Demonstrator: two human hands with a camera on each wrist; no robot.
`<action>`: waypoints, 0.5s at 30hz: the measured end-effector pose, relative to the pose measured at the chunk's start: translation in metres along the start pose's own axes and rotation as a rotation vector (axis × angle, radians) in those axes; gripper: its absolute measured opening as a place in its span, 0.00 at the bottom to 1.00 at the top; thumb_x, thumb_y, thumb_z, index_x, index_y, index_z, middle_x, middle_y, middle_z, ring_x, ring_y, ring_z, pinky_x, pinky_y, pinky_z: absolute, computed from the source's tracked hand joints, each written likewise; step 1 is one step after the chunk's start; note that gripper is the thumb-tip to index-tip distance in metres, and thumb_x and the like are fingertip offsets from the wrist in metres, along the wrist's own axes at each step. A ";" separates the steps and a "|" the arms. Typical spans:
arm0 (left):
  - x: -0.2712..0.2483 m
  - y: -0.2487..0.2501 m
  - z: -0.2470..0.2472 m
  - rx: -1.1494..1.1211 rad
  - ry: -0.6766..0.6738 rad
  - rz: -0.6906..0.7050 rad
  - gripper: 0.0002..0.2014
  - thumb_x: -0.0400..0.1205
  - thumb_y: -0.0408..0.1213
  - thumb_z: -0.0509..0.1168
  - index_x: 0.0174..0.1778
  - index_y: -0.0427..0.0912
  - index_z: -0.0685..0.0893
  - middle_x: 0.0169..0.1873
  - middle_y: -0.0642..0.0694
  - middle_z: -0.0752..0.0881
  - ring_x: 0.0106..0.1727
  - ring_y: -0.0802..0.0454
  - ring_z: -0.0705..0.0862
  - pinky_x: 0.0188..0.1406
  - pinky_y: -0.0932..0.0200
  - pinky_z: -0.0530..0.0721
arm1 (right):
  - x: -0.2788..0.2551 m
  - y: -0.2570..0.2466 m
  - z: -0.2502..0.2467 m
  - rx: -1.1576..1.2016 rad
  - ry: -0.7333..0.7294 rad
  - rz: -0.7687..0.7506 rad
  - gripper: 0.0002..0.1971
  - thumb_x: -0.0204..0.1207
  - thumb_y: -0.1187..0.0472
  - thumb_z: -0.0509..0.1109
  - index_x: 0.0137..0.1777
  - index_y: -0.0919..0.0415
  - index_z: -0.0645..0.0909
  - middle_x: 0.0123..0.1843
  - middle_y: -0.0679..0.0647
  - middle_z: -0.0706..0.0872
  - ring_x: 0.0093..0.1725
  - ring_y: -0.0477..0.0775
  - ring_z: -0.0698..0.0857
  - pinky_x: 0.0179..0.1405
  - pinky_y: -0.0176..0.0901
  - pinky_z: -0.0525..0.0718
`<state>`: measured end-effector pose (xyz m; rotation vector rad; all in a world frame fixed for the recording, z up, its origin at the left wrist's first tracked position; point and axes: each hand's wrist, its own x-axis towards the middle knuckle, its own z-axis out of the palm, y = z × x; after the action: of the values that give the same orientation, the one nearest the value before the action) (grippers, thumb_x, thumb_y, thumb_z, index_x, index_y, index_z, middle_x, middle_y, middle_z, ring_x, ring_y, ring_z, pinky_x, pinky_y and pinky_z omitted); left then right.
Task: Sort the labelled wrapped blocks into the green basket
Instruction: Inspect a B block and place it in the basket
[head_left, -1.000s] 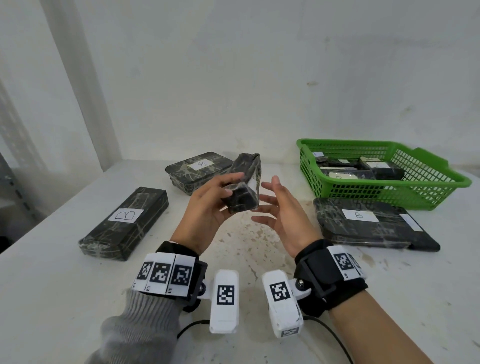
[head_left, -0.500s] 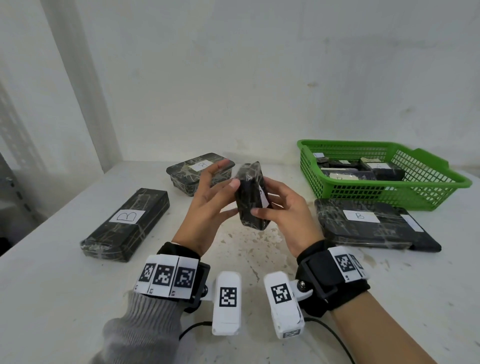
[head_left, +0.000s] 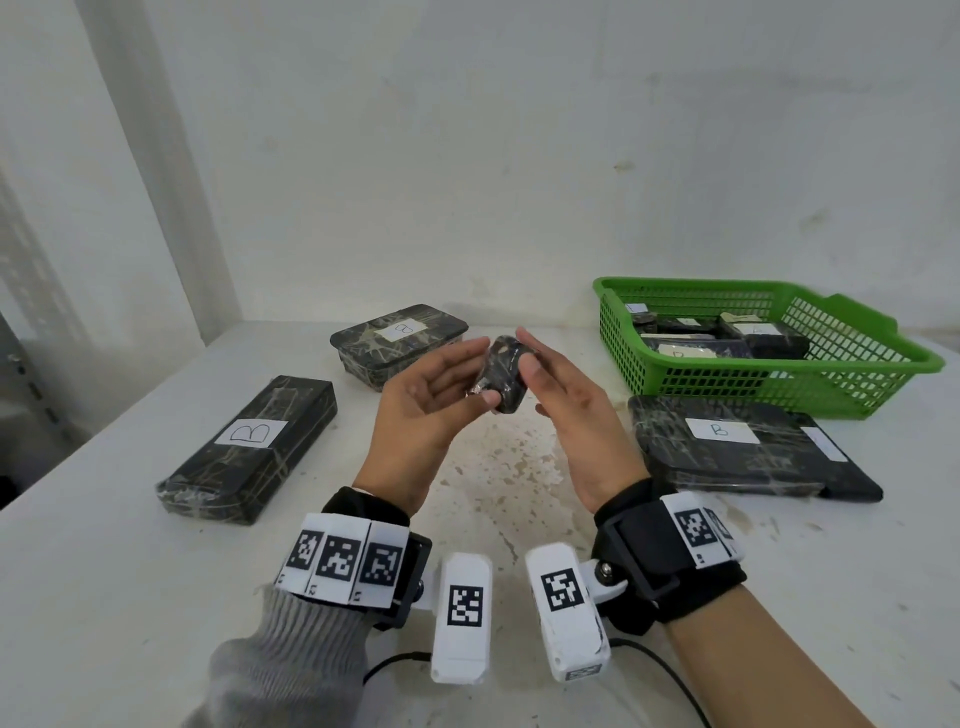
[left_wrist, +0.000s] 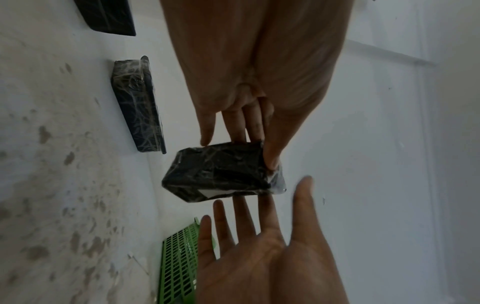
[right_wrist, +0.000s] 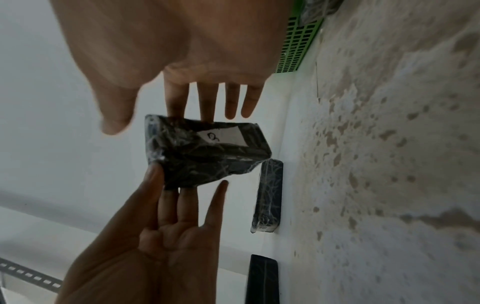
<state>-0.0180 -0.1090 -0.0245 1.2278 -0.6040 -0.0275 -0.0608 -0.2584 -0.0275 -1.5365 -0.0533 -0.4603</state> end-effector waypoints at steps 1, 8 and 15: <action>-0.001 0.000 0.001 0.010 -0.005 0.007 0.24 0.73 0.20 0.74 0.66 0.36 0.84 0.58 0.45 0.90 0.64 0.53 0.86 0.63 0.61 0.83 | 0.000 0.002 0.000 -0.018 0.020 -0.006 0.18 0.77 0.46 0.70 0.66 0.40 0.82 0.62 0.40 0.88 0.57 0.31 0.82 0.50 0.23 0.77; -0.002 -0.001 0.002 -0.033 -0.005 -0.038 0.18 0.76 0.22 0.73 0.60 0.40 0.87 0.51 0.45 0.93 0.55 0.49 0.91 0.50 0.55 0.90 | -0.001 0.002 0.000 0.086 0.053 -0.015 0.13 0.78 0.59 0.71 0.61 0.60 0.87 0.53 0.54 0.92 0.44 0.49 0.87 0.36 0.37 0.83; -0.002 -0.001 0.004 -0.016 0.001 -0.028 0.17 0.73 0.17 0.71 0.57 0.36 0.88 0.48 0.40 0.93 0.51 0.47 0.92 0.45 0.58 0.89 | 0.002 0.005 0.000 0.090 0.161 -0.076 0.12 0.77 0.59 0.73 0.51 0.68 0.89 0.47 0.64 0.91 0.43 0.50 0.90 0.47 0.42 0.87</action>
<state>-0.0214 -0.1122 -0.0259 1.2205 -0.5842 -0.0554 -0.0577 -0.2593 -0.0319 -1.4085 -0.0074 -0.6331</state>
